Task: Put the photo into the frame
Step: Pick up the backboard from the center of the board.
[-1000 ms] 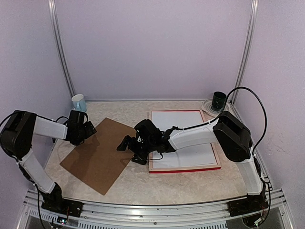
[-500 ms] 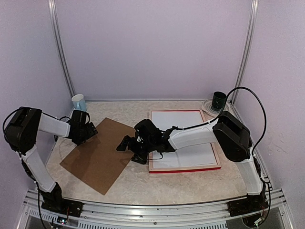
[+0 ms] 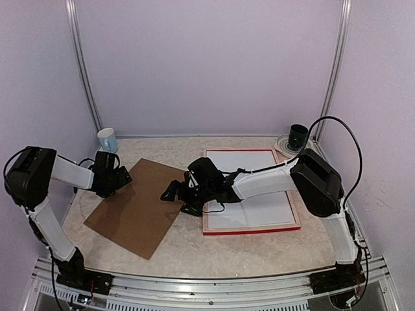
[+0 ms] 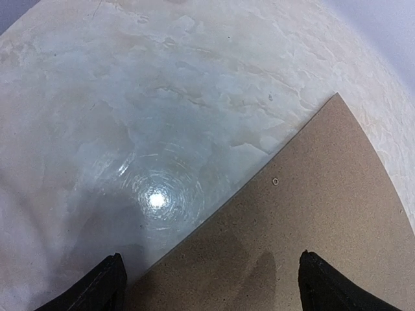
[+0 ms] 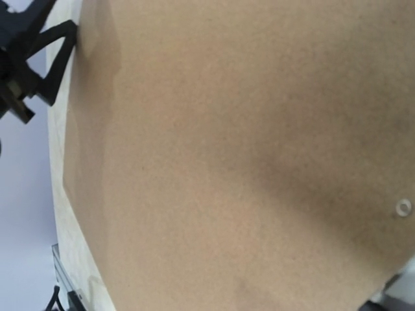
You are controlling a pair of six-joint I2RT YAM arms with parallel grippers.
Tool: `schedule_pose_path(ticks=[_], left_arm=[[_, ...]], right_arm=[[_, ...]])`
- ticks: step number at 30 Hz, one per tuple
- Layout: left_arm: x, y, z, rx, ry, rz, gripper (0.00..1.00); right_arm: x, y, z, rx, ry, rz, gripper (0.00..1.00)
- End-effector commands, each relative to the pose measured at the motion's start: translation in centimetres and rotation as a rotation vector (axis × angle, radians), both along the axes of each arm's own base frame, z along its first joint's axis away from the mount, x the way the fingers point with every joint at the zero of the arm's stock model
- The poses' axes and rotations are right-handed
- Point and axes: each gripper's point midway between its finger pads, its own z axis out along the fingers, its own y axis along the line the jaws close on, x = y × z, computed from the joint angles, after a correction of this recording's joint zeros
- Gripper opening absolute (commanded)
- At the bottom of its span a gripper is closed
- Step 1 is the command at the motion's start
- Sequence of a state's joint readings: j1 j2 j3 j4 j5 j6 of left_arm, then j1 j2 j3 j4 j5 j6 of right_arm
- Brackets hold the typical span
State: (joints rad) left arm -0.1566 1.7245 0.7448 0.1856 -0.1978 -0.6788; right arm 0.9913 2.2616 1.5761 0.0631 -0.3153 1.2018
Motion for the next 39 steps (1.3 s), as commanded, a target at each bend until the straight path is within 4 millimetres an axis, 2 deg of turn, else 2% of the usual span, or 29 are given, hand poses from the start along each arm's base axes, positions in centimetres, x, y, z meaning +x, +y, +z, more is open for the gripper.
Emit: schedule_pose_path(ticks=[1,10,14,17,21,30,34,39], left_arm=[[-2.4,-2.1,-1.9,-0.08,0.081,-0.081,0.91],[-3.1,-3.3,-0.7,-0.113,0.056,-0.113,0.91],[-3.8,-4.2,-0.7,-0.132,0.056,-0.131,0.91],[-4.4,-5.2,-0.8,-0.149,0.054,-0.152,0.91],[-5.3,-6.7,-0.7,-0.166,0.051,-0.176,0.91],[-7.4,-11.7,-0.4,-0.218,0.041,-0.261,0.91],[-8.1,-13.7,-0.3,-0.25,0.038,-0.295,0.91],[-8.6,-16.0,-0.1,-0.277,0.036,-0.334,0.91]], right_arm=[[-0.3,2.1,7.3,0.221,-0.154,0.087,0.99],[-1.3,1.4,12.9,0.356,-0.274,0.127,0.99],[-1.3,1.1,14.3,0.391,-0.312,0.13,0.99],[-1.1,0.9,14.4,0.391,-0.305,0.122,0.99],[-0.4,-0.2,13.4,0.368,-0.266,0.083,0.99],[0.8,-4.3,12.6,0.352,-0.254,-0.01,0.99],[1.5,-6.1,13.5,0.341,-0.284,-0.043,0.99],[1.5,-6.5,15.3,0.349,-0.314,-0.016,0.99]])
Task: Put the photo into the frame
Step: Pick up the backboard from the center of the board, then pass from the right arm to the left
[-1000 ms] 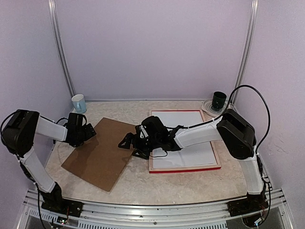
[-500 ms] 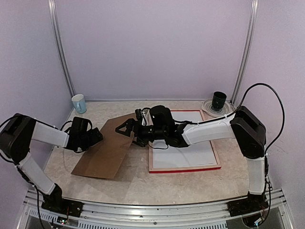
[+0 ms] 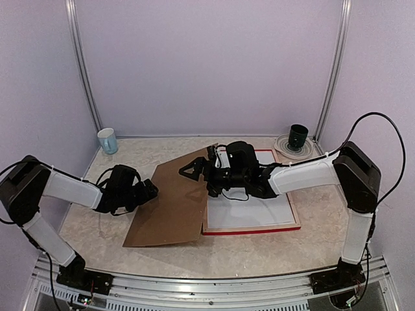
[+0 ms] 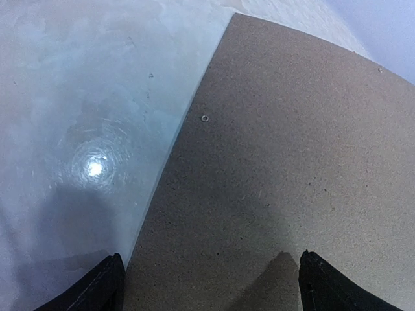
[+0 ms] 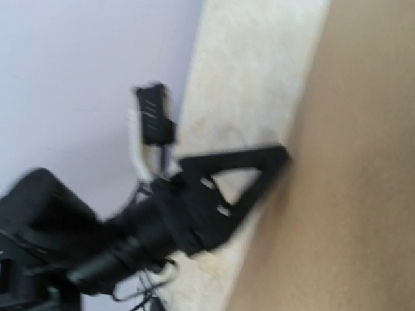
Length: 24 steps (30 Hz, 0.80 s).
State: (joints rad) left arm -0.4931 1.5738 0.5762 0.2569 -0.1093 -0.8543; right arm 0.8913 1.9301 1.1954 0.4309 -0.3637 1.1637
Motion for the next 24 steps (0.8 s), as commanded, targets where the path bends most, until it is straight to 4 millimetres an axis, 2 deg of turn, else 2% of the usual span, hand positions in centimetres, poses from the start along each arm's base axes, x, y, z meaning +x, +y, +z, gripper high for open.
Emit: schedule_pose_path(ticks=[1,7,17,24], left_arm=[[-1.7,-3.0,-0.8,-0.073,0.055,-0.069,0.91],[-2.1,-5.4,-0.5,-0.11,0.049,-0.109,0.91],[-1.7,-9.4,1.0,-0.156,0.021,-0.175,0.91],[-1.1,-12.2,2.3,-0.188,0.002,-0.214,0.92]], right_arm=[[0.0,0.0,5.5,0.085,-0.118,0.025,0.99],[-0.4,0.2,7.0,0.095,-0.144,0.071,0.99],[-0.2,-0.2,11.5,0.121,-0.22,0.098,0.99],[1.5,-1.9,12.1,0.084,-0.223,0.062,0.99]])
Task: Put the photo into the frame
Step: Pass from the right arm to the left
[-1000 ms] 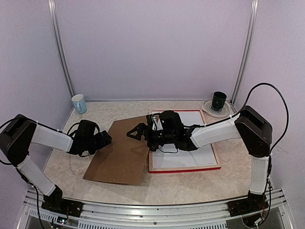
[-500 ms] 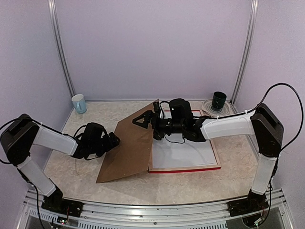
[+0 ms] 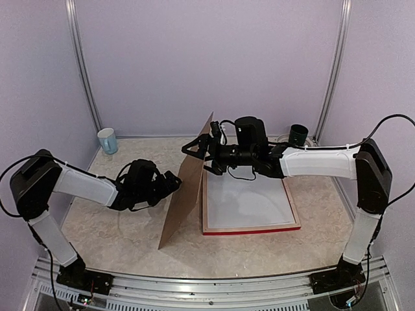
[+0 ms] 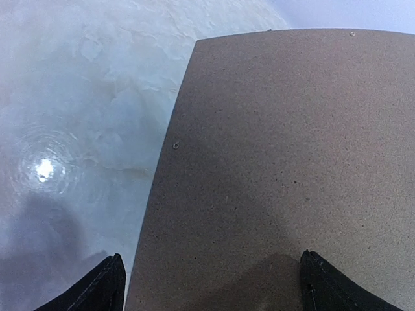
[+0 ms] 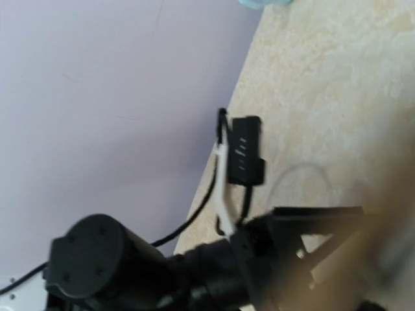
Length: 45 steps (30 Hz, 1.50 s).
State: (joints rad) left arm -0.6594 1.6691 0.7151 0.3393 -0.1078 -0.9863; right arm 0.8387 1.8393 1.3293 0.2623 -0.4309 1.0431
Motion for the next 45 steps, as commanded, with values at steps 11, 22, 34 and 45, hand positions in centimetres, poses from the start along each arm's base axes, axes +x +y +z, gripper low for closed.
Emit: schedule_pose_path(ticks=[11,22,34,45], left_arm=[[-1.8,-6.5,-0.8,-0.033,0.056,-0.166,0.92],[0.8,-7.2,0.7,0.012,0.016,-0.153,0.92],[1.2,-5.1,2.6,-0.006,-0.02,-0.106,0.92],[2.1,-4.3,6.5,-0.017,-0.086,-0.115,0.94]], right_arm=[[1.1,-2.0,5.0,0.051,-0.094,0.027,0.99],[-0.2,-3.3,5.7,0.062,-0.11,0.027,0.99],[-1.6,-2.5,5.6,0.089,-0.119,0.096,0.99],[-3.1,-1.4,7.6,0.151,-0.118,0.171,0.99]])
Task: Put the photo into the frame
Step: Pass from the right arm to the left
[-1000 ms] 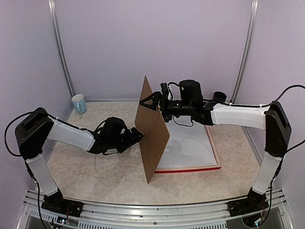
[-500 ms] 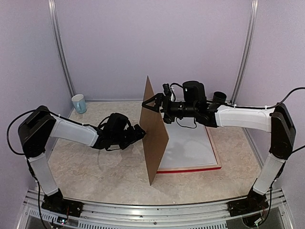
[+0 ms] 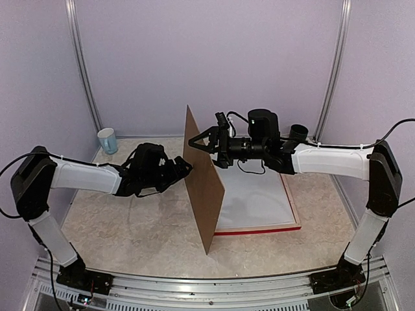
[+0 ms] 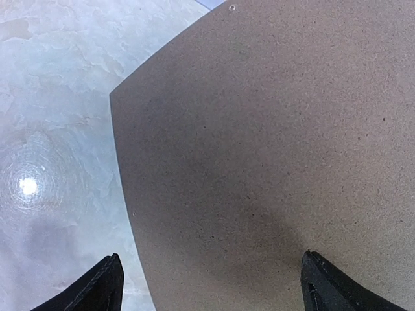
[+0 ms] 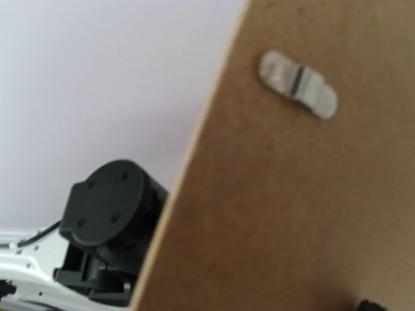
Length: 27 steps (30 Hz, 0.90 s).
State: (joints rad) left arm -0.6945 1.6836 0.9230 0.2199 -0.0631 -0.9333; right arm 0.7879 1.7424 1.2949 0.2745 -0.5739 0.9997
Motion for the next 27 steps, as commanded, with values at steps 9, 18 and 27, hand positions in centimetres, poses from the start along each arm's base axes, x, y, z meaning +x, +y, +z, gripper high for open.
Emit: schedule_pose_path(ticks=[9,18,27], left_arm=[[0.3,0.9,2.8,-0.024,-0.044,-0.004,0.95],[-0.6,1.7,8.3,-0.12,-0.118,-0.006,0.95],[-2.4,2.9,12.6,-0.175,-0.197,0.007,0.97]], right_arm=[[-3.1,1.7,3.7,0.108,-0.033,0.118,0.99],[-2.8,2.3,3.0,0.096,-0.04,0.11,0.99],[-2.3,2.8,2.6,0.095,-0.032,0.106,0.99]])
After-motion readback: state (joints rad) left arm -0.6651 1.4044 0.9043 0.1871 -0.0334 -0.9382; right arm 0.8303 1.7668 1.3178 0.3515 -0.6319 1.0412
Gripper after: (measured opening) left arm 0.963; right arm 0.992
